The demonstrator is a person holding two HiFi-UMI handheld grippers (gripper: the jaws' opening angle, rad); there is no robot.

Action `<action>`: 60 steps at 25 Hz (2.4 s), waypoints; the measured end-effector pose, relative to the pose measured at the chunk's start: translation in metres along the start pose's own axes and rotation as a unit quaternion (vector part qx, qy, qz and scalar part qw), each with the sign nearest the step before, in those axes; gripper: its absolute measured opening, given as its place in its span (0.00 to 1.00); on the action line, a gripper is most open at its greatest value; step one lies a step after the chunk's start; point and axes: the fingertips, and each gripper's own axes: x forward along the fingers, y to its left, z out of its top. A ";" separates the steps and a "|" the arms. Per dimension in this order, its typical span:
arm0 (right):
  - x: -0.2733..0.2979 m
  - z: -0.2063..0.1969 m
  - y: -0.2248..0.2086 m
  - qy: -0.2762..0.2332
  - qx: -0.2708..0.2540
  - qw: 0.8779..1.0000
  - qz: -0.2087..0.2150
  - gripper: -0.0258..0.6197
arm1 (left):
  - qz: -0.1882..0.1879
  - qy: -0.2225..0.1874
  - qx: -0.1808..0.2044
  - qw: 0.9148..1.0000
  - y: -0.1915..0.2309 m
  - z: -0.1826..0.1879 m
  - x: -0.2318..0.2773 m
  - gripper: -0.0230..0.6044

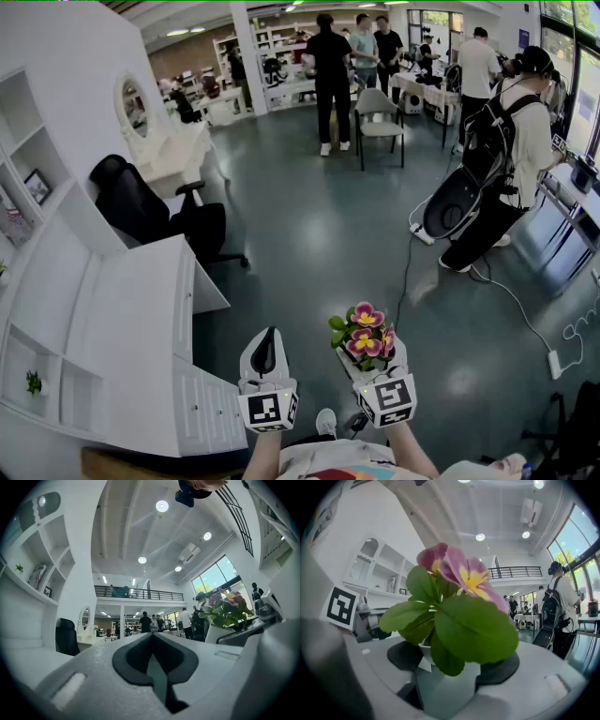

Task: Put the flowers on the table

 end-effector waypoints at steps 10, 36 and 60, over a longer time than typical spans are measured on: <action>0.028 -0.002 0.004 -0.003 0.007 1.000 -0.001 0.55 | 0.010 0.013 -0.007 1.000 0.028 -0.017 0.013 0.04; 0.112 0.009 0.046 0.020 -0.016 1.000 -0.008 0.55 | 0.037 -0.012 -0.037 0.999 0.132 -0.035 0.041 0.04; 0.457 0.080 0.227 -0.060 -0.049 0.951 0.299 0.55 | 0.232 -0.012 0.088 0.969 0.399 -0.020 0.126 0.04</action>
